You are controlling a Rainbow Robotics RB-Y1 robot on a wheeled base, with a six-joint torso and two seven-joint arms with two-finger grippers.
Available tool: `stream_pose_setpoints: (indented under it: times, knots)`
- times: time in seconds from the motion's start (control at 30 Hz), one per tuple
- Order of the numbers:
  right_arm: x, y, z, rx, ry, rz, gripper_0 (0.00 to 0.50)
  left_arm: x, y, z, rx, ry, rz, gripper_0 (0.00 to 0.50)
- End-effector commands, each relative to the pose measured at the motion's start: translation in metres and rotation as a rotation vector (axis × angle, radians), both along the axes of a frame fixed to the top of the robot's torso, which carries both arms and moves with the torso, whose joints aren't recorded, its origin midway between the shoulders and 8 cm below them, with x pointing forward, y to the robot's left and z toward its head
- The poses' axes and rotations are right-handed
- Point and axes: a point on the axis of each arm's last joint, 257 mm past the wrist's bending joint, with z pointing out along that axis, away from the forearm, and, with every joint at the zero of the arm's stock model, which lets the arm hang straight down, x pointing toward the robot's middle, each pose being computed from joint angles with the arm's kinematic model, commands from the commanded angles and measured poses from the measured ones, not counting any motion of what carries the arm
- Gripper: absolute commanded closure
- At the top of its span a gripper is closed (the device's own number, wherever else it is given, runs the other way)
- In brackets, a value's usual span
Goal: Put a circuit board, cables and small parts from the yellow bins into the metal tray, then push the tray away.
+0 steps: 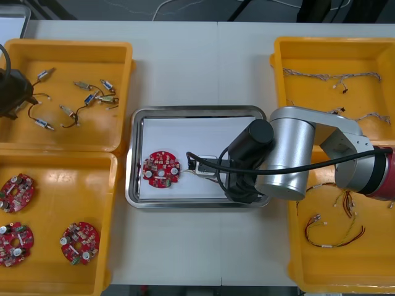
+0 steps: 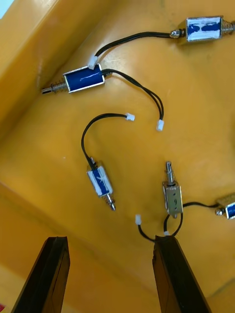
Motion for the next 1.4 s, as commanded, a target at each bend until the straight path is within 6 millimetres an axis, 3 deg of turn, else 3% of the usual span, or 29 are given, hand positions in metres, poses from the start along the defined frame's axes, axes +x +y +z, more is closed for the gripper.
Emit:
stream_pose_setpoints:
  times: [0.03,0.43,0.6,0.8,0.97,1.4]
  knots:
    - [0.005,0.014,0.012,-0.009,-0.039,0.066,0.000,0.032,-0.012,0.011,-0.033,-0.066,0.061,0.000]
    - [0.001,0.012,0.030,0.025,0.028,0.039,0.000,0.052,-0.001,-0.026,0.050,-0.060,0.095,0.000]
    - [0.003,0.007,0.054,0.001,0.048,0.015,0.000,0.052,0.000,-0.036,0.052,-0.046,0.097,0.000]
    - [-0.002,-0.005,0.097,0.018,0.104,-0.030,0.000,0.049,-0.001,-0.043,0.044,-0.031,0.100,0.000]
    - [-0.010,-0.031,0.133,0.015,0.128,-0.077,0.000,0.044,0.002,-0.051,0.032,-0.020,0.109,0.000]
    - [-0.028,-0.120,0.154,0.096,0.133,-0.272,0.000,0.042,-0.007,-0.066,0.010,-0.010,0.123,0.006]
